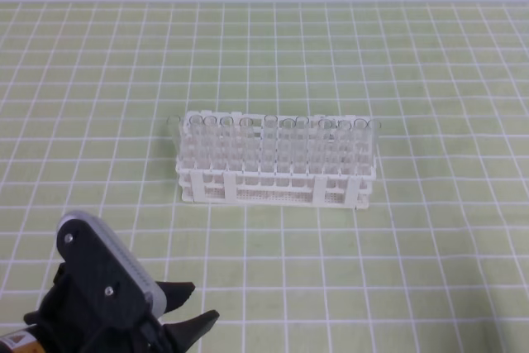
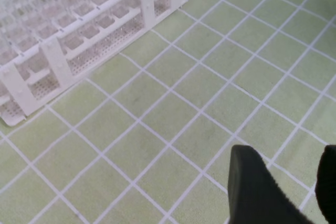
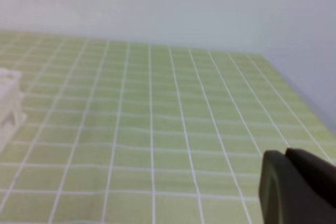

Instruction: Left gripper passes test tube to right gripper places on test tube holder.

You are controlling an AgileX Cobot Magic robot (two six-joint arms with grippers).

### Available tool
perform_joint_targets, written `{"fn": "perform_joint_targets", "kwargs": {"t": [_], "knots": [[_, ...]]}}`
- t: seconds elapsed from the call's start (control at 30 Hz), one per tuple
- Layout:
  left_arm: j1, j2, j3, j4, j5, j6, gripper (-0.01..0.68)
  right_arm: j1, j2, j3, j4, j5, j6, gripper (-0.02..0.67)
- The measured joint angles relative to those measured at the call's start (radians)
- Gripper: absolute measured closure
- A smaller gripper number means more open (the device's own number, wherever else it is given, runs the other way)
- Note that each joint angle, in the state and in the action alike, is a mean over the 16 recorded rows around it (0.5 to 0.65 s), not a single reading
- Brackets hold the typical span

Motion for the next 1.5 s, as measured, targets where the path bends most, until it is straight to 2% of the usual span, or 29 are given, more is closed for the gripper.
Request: {"fn": "perform_joint_targets", "kwargs": {"t": [0.23, 0.5, 1.07, 1.3, 1.4, 1.5], "knots": [[0.000, 0.000, 0.000, 0.001, -0.001, 0.000, 0.423, -0.042, -0.030, 0.000, 0.053, 0.076, -0.005, 0.665], [0.000, 0.001, 0.000, 0.001, -0.003, 0.001, 0.423, -0.047, -0.030, 0.000, 0.109, 0.102, -0.005, 0.665], [0.008, -0.020, 0.000, 0.012, -0.003, 0.003, 0.432, -0.047, -0.030, 0.000, 0.122, 0.102, -0.005, 0.665], [0.066, -0.099, 0.000, 0.031, -0.027, 0.004, 0.478, -0.047, -0.030, 0.000, 0.122, 0.101, -0.005, 0.665], [0.128, -0.162, 0.001, 0.032, -0.042, 0.004, 0.510, -0.047, -0.030, 0.000, 0.122, 0.101, -0.005, 0.665], [0.223, -0.244, 0.001, 0.023, -0.062, 0.004, 0.549, -0.047, -0.030, 0.000, 0.122, 0.101, -0.005, 0.665]]}}
